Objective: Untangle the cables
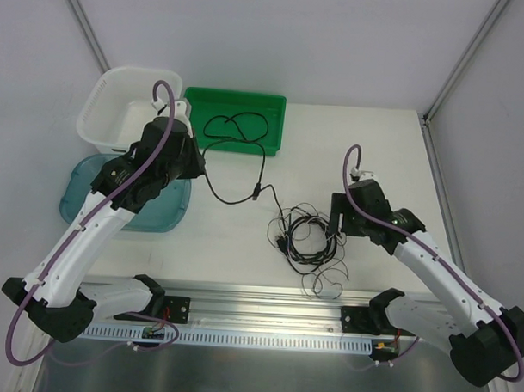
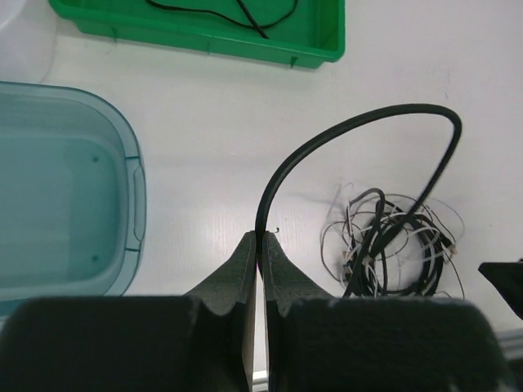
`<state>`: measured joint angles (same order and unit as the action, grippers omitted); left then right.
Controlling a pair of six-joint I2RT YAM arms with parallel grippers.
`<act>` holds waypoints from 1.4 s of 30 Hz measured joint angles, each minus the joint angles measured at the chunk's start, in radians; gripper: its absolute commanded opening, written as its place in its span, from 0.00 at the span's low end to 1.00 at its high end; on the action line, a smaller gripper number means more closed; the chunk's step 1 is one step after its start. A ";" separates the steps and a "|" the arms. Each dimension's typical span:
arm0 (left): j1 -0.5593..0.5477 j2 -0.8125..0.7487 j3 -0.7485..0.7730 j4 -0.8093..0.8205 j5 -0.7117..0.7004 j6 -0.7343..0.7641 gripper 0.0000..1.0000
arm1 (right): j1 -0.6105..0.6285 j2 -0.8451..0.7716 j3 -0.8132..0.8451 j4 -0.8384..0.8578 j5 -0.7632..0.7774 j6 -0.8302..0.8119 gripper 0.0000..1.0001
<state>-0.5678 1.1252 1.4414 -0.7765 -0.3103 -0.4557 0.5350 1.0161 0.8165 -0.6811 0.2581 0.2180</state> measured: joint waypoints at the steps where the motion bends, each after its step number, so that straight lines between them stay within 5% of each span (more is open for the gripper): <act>1: 0.000 0.000 0.000 -0.002 0.020 0.000 0.00 | 0.010 -0.016 0.008 0.013 -0.032 -0.025 0.79; 7: 0.000 -0.001 0.008 -0.018 0.080 -0.004 0.00 | 0.069 0.013 0.084 0.167 -0.243 -0.190 0.79; 16: 0.000 -0.047 0.085 -0.026 0.119 -0.014 0.00 | 0.087 0.354 0.143 0.449 -0.491 -0.353 0.77; 25: 0.000 -0.066 0.094 -0.032 0.131 -0.043 0.00 | 0.092 0.626 0.219 0.694 -0.641 -0.348 0.73; 28: 0.000 -0.067 0.094 -0.032 0.133 -0.053 0.00 | 0.097 0.685 0.229 0.762 -0.686 -0.326 0.64; 35: 0.000 -0.073 0.065 -0.029 0.130 -0.056 0.00 | 0.109 0.716 0.230 0.798 -0.726 -0.325 0.03; 42: 0.000 -0.080 -0.056 -0.018 0.117 -0.061 0.00 | 0.108 0.551 0.396 0.476 -0.595 -0.480 0.01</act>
<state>-0.5678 1.0451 1.3849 -0.7948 -0.1932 -0.5171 0.6434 1.5673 1.2125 -0.2054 -0.3367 -0.2623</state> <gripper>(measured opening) 0.007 0.053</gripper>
